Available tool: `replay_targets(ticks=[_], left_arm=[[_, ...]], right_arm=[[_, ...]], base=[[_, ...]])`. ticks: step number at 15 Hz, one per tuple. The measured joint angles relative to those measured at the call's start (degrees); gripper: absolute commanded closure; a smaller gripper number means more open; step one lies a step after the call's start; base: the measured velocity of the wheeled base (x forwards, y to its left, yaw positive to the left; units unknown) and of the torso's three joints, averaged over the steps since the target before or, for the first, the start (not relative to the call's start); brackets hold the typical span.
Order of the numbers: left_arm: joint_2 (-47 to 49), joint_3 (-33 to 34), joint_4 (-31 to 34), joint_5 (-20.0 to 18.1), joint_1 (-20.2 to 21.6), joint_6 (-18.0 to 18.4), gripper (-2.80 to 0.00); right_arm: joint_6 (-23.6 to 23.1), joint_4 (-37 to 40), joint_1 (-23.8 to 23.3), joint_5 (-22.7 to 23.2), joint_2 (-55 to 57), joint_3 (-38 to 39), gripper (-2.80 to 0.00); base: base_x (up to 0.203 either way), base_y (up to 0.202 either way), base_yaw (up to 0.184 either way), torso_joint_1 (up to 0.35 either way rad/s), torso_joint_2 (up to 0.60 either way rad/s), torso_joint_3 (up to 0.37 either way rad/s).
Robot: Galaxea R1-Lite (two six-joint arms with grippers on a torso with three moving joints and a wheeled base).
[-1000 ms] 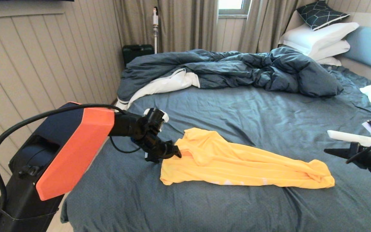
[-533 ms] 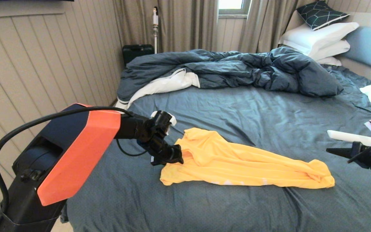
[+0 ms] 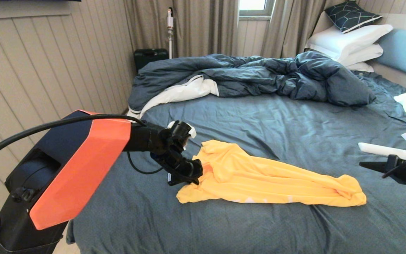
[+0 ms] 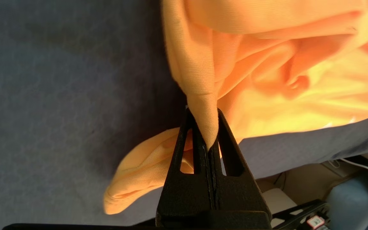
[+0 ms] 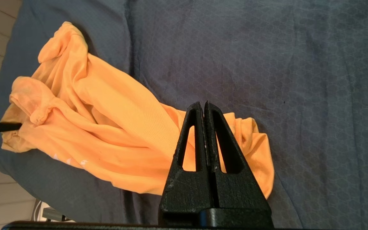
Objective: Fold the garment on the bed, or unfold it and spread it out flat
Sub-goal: Fold the yellow T-shirt
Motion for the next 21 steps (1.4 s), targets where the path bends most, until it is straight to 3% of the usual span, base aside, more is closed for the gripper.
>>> replay_targets(ticks=[9,12,21], left_arm=[[-2.89,4.48,-0.46,-0.25,5.41,0.02,0.0],[-3.99,6.24,-0.34,-2.3,6.61,0.27,0.0],[-10.26,14.64,-0.01,-2.41,7.74,2.78,0.0]], right_arm=[[-0.26,-0.08,0.1,0.0,0.68,0.22,0.0],[-0.26,-0.08,0.11,-0.01,0.91,0.15,0.0],[-0.6,-0.19,0.1,0.0,1.1,0.2,0.0]], base=[[0.0,0.0,0.0,0.0,0.0,0.0],[0.0,0.0,0.0,0.0,0.0,0.0],[0.0,0.0,0.0,0.0,0.0,0.0]])
